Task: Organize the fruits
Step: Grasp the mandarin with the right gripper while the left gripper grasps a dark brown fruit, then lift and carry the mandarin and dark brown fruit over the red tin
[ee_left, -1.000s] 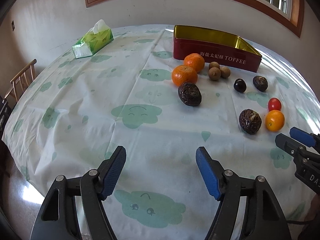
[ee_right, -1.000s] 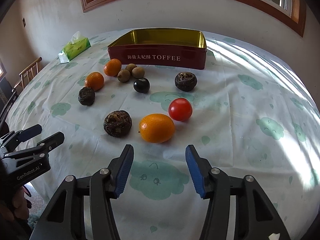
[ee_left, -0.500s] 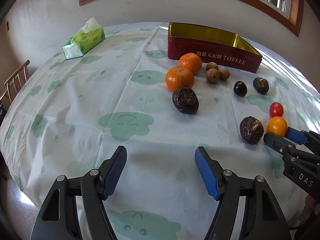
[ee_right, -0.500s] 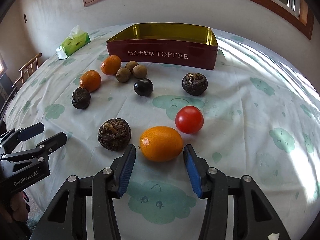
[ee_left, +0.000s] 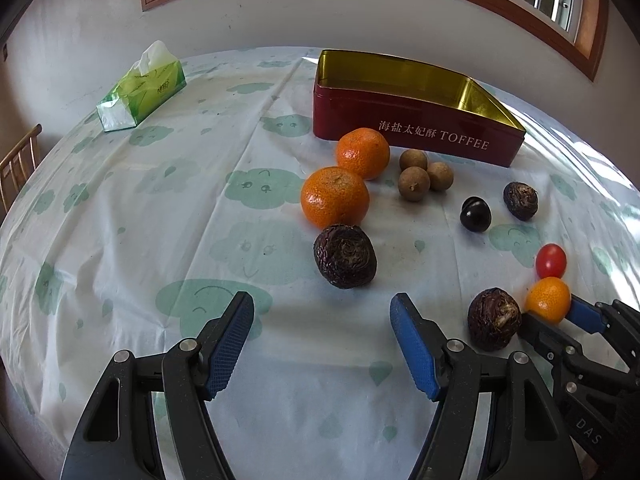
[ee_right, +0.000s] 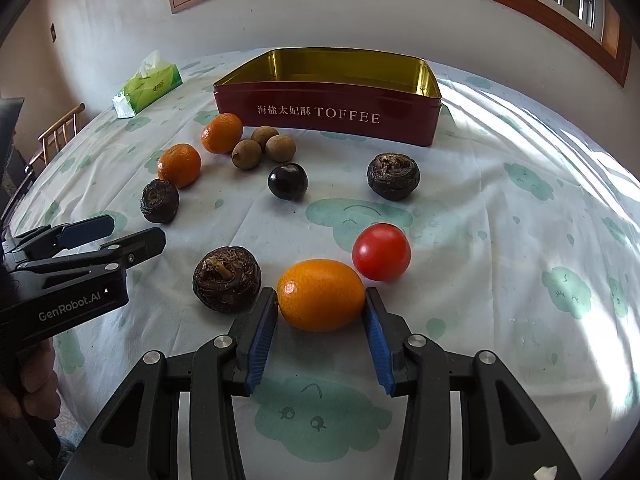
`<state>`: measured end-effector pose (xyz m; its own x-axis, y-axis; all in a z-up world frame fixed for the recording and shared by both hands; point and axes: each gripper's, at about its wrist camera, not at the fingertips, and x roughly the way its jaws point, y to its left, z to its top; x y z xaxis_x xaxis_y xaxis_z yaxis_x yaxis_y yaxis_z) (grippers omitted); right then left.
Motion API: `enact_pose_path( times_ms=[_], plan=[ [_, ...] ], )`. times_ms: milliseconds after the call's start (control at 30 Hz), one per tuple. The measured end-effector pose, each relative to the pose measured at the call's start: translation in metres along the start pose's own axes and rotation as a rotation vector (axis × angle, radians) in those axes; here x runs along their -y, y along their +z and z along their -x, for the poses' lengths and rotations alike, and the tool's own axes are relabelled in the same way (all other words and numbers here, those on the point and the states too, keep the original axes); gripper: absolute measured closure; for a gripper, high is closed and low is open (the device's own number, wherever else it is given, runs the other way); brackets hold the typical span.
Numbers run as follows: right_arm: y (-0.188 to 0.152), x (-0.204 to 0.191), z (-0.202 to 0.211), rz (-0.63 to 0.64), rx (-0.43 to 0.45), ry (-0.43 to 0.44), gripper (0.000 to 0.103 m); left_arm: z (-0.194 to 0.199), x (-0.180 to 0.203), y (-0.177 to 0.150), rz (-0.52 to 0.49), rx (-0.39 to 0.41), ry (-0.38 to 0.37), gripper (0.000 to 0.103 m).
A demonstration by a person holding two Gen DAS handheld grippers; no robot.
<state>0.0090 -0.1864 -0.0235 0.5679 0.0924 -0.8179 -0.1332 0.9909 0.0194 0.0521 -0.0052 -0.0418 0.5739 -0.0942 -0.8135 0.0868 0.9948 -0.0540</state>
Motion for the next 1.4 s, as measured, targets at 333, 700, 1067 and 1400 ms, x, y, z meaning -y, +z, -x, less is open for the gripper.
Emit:
enact_pose_path(
  times_ms=[333,700,1067,1400],
  plan=[
    [0.002,-0.002,-0.002,0.008,0.002,-0.001,0.062,-0.013,0.007,0.015,-0.021,0.006,0.007,0.046],
    [0.003,-0.003,-0.004,0.013,-0.005,-0.009,0.062,-0.009,0.007,0.012,-0.036,0.009,-0.010,0.068],
    [0.003,-0.005,-0.004,0.021,-0.011,-0.021,0.063,0.003,0.008,-0.001,-0.050,0.012,-0.011,0.068],
    [0.001,-0.007,0.001,0.024,-0.021,-0.018,0.063,0.014,0.008,-0.006,-0.058,0.022,-0.015,0.068]
  ],
)
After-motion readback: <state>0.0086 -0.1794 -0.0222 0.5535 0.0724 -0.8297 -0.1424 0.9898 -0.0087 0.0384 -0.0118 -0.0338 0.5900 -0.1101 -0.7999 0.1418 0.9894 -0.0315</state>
